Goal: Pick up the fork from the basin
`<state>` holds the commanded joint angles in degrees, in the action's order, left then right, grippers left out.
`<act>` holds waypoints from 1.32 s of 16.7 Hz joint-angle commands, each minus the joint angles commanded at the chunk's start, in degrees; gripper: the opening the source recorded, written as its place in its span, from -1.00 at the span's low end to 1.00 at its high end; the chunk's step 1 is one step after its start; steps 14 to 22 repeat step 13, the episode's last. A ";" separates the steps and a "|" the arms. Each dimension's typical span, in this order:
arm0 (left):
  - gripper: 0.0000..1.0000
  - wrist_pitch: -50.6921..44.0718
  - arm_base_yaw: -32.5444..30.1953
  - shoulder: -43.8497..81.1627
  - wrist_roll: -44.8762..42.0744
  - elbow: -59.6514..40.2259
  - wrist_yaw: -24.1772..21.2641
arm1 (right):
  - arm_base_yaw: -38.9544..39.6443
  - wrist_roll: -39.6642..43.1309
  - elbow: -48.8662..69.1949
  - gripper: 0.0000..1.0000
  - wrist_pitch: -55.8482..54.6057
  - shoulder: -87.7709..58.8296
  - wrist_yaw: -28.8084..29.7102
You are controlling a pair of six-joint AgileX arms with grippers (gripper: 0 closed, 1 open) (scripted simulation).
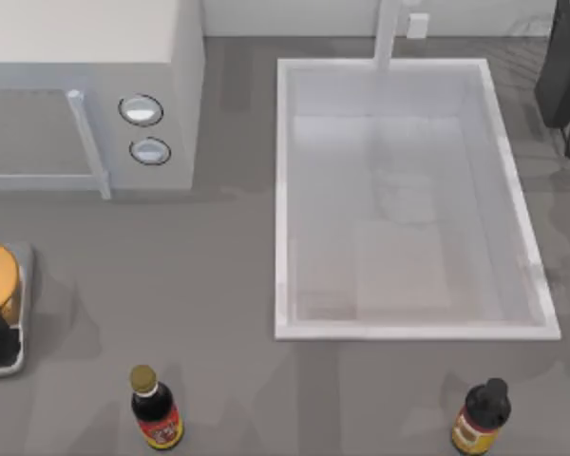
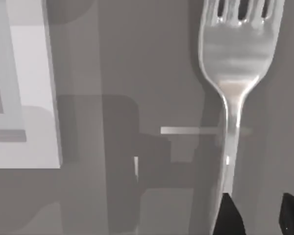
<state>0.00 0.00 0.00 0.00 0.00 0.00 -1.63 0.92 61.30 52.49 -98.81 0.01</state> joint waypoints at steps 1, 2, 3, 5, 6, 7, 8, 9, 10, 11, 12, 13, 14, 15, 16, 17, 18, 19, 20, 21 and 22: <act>1.00 0.00 0.00 0.00 0.00 0.00 0.00 | 0.00 0.00 0.00 0.06 0.00 0.00 0.00; 1.00 0.00 0.00 0.00 0.00 0.00 0.00 | 0.00 0.00 0.00 0.21 0.00 0.00 0.00; 1.00 0.00 0.00 0.00 0.00 0.00 0.00 | 0.00 0.00 0.00 0.36 0.00 0.00 0.00; 1.00 0.00 0.00 0.00 0.00 0.00 0.00 | 0.00 0.00 0.00 0.66 0.00 0.00 0.00; 1.00 0.00 0.00 0.00 0.00 0.00 0.00 | 0.00 0.00 0.00 0.81 0.00 0.00 0.00; 1.00 0.00 0.00 0.00 0.00 0.00 0.00 | 0.00 0.00 0.00 0.96 0.00 0.00 0.00; 1.00 0.00 0.00 0.00 0.00 0.00 0.00 | 0.00 0.00 0.00 1.00 0.00 0.00 0.00; 1.00 0.00 0.00 0.00 0.00 0.00 0.00 | 0.00 0.00 0.00 1.00 0.00 0.00 0.00; 1.00 0.00 0.00 0.00 0.00 0.00 0.00 | 0.00 0.00 0.00 1.00 0.00 0.00 0.00; 1.00 0.00 0.00 0.00 0.00 0.00 0.00 | 0.00 0.00 0.00 1.00 0.00 0.00 0.00; 1.00 0.00 0.00 0.00 0.00 0.00 0.00 | 0.00 0.00 0.00 1.00 0.00 0.00 0.00; 1.00 0.00 0.00 0.00 0.00 0.00 0.00 | 0.00 0.00 0.00 1.00 0.00 0.00 0.00; 1.00 0.00 0.00 0.00 0.00 0.00 0.00 | 0.00 0.00 0.00 1.00 0.00 0.00 0.00; 1.00 0.00 0.00 0.00 0.00 0.00 0.00 | 0.00 0.00 0.00 1.00 0.00 0.00 0.00; 1.00 0.00 0.00 0.00 0.00 0.00 0.00 | 0.00 0.00 0.00 1.00 0.00 0.00 0.00; 1.00 0.00 0.00 0.00 0.00 0.00 0.00 | 0.00 0.00 0.00 1.00 0.00 0.00 0.00; 1.00 0.00 0.00 0.00 0.00 0.00 0.00 | 0.00 0.00 0.00 1.00 0.00 0.00 0.00; 1.00 0.00 0.00 0.00 0.00 0.00 0.00 | 0.00 0.00 0.00 1.00 0.00 0.00 0.00; 1.00 0.00 0.00 0.00 0.00 0.00 0.00 | 0.00 0.00 0.00 1.00 0.00 0.00 0.00; 1.00 0.00 0.00 0.00 0.00 0.00 0.00 | 0.00 0.00 0.00 1.00 0.00 0.00 0.00; 1.00 0.00 0.00 0.00 0.00 0.00 0.00 | 0.00 0.00 0.00 1.00 0.00 0.00 0.00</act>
